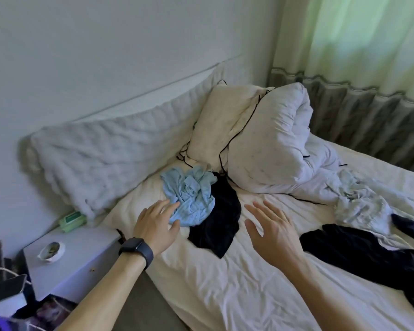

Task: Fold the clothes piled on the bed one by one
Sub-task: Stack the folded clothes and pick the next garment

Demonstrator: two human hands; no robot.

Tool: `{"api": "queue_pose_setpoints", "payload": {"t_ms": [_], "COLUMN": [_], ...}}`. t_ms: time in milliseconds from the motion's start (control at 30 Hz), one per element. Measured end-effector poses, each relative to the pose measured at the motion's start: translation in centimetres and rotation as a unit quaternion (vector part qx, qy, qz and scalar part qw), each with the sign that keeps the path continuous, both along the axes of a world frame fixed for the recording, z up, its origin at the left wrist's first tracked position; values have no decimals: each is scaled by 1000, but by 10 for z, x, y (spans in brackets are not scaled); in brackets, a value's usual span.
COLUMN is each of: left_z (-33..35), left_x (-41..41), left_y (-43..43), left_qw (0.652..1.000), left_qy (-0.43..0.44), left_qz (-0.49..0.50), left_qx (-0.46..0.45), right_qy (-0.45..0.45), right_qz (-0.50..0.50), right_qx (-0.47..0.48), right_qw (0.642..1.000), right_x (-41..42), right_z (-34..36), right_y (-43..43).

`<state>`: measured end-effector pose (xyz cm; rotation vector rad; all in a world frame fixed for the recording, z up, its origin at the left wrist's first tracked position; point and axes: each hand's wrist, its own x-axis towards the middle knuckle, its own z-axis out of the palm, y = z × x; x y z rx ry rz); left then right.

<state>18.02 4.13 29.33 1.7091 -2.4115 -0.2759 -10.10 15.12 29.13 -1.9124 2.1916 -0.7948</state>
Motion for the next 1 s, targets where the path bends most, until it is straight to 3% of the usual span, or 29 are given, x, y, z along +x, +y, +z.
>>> {"api": "queue_pose_setpoints", "payload": {"t_ms": [200,400,733,800,933,1000], "left_z": [-32,-115,-302,-337,-398,-417], "left_x": [-8,-10,50,62,88,96], "left_y": [-67,-160,-342,-365,-375,-367], "left_qw": [1000,987,923,909,883,885], "left_qy": [-12,-69,-210,-227,-242,-249], "left_qz": [-10,-53,-97,-95,-77,-85], "left_qx": [20,138,308,335,395,383], "right_qy": [-27,-44,-99,-112,-157,-147], "right_qz": [-2,-41,-117,-137,-256,-301], "right_qx": [69,163,374,423,585,598], "right_qw": [997,985,915,889,754,728], "right_x": [-1,12,63,75,88,94], "right_z": [-35,-94,-262,-303,-370,-389], "right_y": [-64,-135,-305,-336,-360,-357]}}
